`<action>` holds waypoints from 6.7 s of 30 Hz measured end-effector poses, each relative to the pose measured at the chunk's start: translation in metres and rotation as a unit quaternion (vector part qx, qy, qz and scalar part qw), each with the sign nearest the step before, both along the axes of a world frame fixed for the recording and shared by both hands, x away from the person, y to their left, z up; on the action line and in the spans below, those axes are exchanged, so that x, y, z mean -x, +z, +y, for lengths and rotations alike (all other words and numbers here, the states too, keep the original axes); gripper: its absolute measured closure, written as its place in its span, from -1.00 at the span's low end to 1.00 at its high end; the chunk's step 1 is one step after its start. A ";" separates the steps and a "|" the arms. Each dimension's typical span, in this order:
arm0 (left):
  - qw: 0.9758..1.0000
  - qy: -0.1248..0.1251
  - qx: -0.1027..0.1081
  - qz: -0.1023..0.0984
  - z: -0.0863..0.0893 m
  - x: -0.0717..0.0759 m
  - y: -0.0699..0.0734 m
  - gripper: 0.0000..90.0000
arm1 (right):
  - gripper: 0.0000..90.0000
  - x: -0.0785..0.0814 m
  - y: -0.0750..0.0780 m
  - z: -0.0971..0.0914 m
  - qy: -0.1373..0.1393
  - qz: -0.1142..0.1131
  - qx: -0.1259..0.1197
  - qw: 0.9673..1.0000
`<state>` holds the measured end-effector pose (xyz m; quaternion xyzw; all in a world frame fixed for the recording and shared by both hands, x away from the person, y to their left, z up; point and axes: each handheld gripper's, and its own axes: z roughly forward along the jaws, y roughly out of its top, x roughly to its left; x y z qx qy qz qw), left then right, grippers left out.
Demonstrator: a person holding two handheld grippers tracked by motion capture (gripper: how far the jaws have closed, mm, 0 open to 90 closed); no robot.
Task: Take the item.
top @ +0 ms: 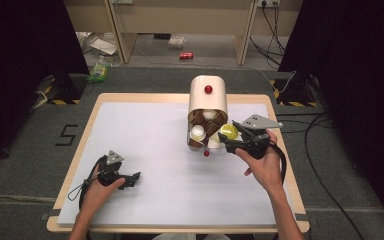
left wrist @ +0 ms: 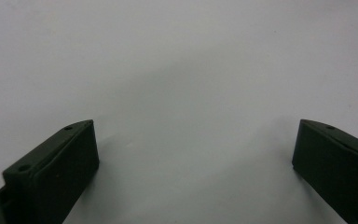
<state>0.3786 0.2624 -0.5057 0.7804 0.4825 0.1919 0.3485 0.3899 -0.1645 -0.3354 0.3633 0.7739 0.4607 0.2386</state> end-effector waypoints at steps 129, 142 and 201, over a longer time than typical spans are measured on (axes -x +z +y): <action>1.000 -0.001 -0.001 0.000 0.001 0.000 0.000 -1.00 | -0.64 0.016 -0.124 -0.056 -0.078 0.109 0.047 0.990; 1.000 -0.001 -0.001 0.000 0.001 0.000 0.000 -1.00 | -0.64 0.031 -0.131 -0.062 -0.076 0.111 0.056 0.989; 1.000 -0.002 -0.004 0.000 0.001 0.000 0.000 -1.00 | -0.67 0.078 -0.161 -0.078 -0.099 0.125 0.064 0.985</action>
